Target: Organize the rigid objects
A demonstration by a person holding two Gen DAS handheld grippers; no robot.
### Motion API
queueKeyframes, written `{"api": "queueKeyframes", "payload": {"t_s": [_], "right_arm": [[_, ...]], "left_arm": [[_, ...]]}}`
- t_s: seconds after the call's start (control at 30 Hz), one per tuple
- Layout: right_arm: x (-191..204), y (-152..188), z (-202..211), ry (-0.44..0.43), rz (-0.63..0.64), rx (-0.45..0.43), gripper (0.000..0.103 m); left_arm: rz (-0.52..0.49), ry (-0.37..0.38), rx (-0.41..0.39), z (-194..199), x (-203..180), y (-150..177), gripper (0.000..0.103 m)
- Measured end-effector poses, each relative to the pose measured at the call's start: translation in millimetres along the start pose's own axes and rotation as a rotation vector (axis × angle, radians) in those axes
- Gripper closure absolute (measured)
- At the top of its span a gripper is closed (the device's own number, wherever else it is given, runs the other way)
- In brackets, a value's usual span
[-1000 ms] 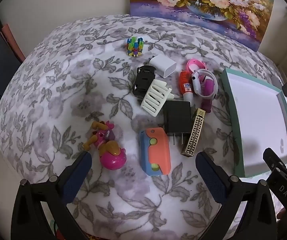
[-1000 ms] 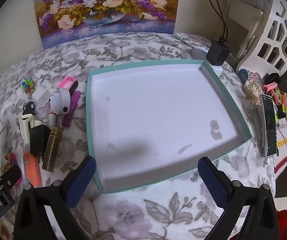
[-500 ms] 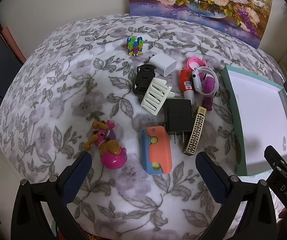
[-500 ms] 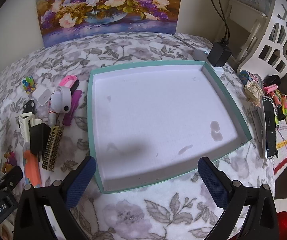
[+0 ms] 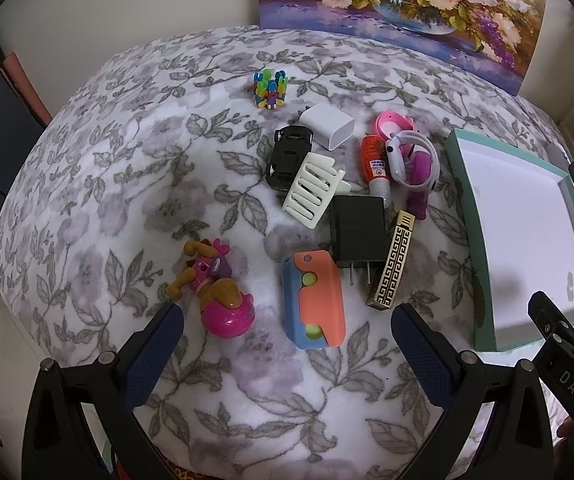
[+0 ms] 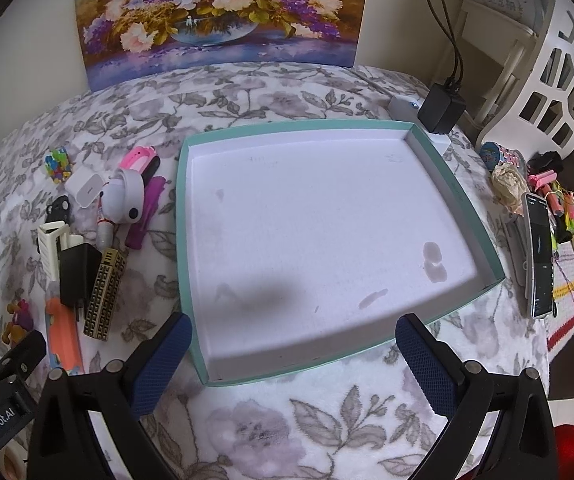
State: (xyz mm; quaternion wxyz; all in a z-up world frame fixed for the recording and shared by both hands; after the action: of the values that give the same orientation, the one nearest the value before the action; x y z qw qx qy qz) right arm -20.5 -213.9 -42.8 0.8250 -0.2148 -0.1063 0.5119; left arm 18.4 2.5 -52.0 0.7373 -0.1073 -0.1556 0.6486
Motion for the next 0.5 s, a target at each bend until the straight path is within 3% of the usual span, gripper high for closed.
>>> {"api": "queueKeyframes", "payload": {"t_s": [0.5], "right_arm": [[0.8,0.5,-1.1,0.001,0.003,0.004,0.0]], "left_arm": [[0.002,-0.001,0.003,-0.9,-0.1,0.6,0.0]]}}
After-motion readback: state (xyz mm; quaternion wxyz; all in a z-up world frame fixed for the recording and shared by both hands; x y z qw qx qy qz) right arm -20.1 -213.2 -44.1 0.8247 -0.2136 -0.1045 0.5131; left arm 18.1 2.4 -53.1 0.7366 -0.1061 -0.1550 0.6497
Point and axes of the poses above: each gripper's, at about its wrist camera, not at the fingertips, and z roughly against the way its jaws point, x to its left, y to its underside, the point moved 5 cm from there along -z, roughly the way its jaws point, and after that the axes turned 7 degrees about -z, right-handed, at the moved point
